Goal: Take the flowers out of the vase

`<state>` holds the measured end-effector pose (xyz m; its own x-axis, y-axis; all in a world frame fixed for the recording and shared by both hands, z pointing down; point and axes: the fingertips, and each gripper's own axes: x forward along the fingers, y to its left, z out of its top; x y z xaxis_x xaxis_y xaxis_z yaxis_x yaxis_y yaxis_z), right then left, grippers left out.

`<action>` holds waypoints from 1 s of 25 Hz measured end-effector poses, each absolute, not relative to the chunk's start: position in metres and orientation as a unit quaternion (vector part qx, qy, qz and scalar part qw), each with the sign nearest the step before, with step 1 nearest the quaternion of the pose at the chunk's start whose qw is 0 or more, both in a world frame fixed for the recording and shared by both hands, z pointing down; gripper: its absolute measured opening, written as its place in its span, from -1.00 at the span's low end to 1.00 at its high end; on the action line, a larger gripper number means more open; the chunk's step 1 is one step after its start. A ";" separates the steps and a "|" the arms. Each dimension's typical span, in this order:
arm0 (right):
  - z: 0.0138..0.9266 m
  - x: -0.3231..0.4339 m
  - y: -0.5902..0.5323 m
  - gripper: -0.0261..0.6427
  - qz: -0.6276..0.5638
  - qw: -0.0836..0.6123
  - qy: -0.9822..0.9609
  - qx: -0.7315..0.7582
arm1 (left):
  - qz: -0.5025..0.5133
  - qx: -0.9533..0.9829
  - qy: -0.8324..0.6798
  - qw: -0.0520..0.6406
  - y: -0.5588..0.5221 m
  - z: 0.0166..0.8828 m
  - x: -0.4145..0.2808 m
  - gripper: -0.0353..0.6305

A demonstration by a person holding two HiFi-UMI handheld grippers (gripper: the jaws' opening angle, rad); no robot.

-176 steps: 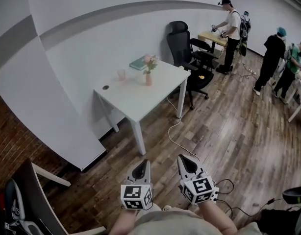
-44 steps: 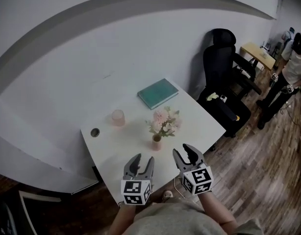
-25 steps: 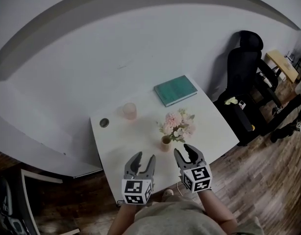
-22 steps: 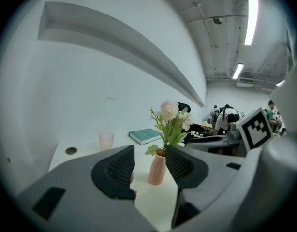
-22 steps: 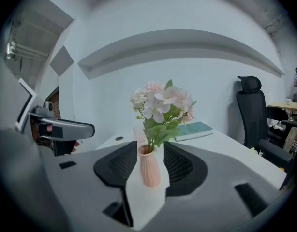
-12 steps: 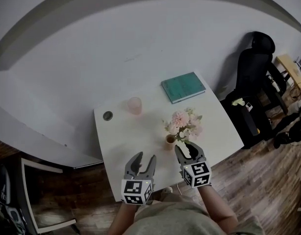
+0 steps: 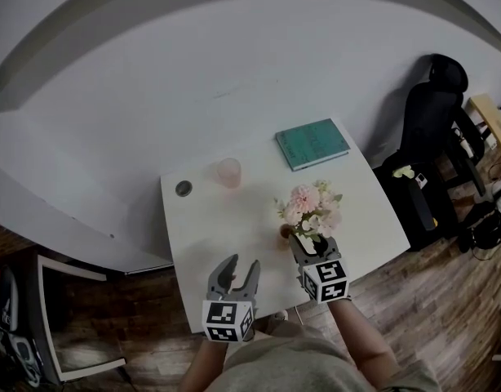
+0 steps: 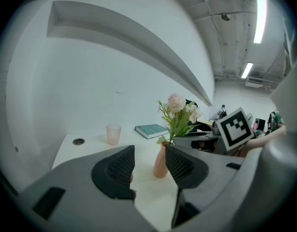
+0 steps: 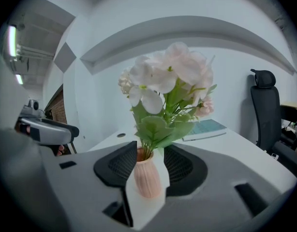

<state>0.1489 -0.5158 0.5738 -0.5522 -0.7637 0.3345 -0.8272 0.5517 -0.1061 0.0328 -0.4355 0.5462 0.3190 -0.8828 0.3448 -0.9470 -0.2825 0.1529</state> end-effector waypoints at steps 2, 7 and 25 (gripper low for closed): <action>0.574 0.147 -0.518 -0.43 0.127 0.124 -0.873 0.455 | 0.098 0.793 -0.577 0.166 -0.434 0.547 0.032 -0.33; 0.574 0.143 -0.527 -0.43 0.127 0.124 -0.871 0.457 | 0.098 0.792 -0.579 0.165 -0.436 0.547 0.032 -0.33; 0.578 0.140 -0.530 -0.70 0.142 0.123 -0.855 0.484 | 0.085 0.798 -0.575 0.159 -0.428 0.538 0.027 -0.33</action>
